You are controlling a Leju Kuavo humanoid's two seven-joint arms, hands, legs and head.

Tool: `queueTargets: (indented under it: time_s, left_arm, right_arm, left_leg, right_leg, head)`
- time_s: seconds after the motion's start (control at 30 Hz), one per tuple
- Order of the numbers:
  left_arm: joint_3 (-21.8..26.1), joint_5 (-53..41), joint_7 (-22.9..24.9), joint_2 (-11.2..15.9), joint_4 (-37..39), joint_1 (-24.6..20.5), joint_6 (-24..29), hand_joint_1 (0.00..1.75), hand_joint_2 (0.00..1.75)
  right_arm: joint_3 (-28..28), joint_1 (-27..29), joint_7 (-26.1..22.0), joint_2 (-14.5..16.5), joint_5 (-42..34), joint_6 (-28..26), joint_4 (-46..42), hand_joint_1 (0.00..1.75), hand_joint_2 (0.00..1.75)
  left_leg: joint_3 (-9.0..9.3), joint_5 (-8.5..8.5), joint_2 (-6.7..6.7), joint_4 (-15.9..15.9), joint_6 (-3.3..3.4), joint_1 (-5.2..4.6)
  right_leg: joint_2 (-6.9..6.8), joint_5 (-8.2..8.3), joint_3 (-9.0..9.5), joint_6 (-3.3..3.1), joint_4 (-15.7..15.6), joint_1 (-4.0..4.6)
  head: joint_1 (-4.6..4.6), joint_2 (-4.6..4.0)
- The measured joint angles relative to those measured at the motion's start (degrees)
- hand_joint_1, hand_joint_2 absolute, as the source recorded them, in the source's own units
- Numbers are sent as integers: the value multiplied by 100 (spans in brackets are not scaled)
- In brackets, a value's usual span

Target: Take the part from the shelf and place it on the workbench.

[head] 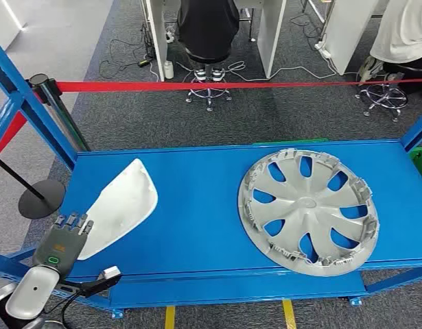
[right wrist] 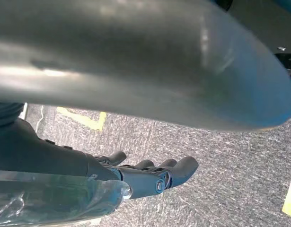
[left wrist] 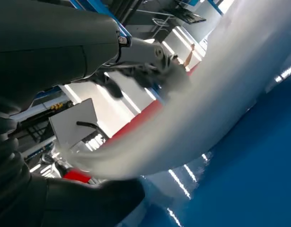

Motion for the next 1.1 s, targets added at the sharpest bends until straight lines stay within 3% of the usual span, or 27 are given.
queueTargets:
  time_s: [0.8, 0.93, 1.03, 1.1]
  left_arm:
    - [-58, 7, -328, -33, 198, -42, 525, 175, 175]
    - [321, 7, -945, -376, 232, 53, 909, 175, 175]
    - [614, 7, -1196, -639, 239, 101, 1008, 175, 175]
    - [881, 7, -1604, -909, 240, 146, 1028, 175, 175]
  right_arm:
    - [-124, 0, -37, 76, 0, -6, -43, 0, 0]
    - [-168, 3, -27, 116, 0, -4, -77, 0, 0]
    - [-209, 3, -21, 145, 0, -4, -100, 0, 0]
    - [-230, 6, -16, 160, -1, -3, -117, 0, 0]
  left_leg:
    - [0, 2, 0, 0, -2, 0]
    - [-1, 1, 0, 0, -2, 0]
    - [-2, 1, 0, 0, -2, -1]
    - [-2, 1, 0, 0, -2, -3]
  right_leg:
    - [-2, 2, 1, -4, 0, 0]
    - [-1, 2, 0, -4, -1, -1]
    - [0, 2, 0, -4, -1, -1]
    - [-1, 2, 0, -4, -2, -2]
  head:
    - [1, 0]
    - [1, 0]
    - [0, 0]
    - [-1, 0]
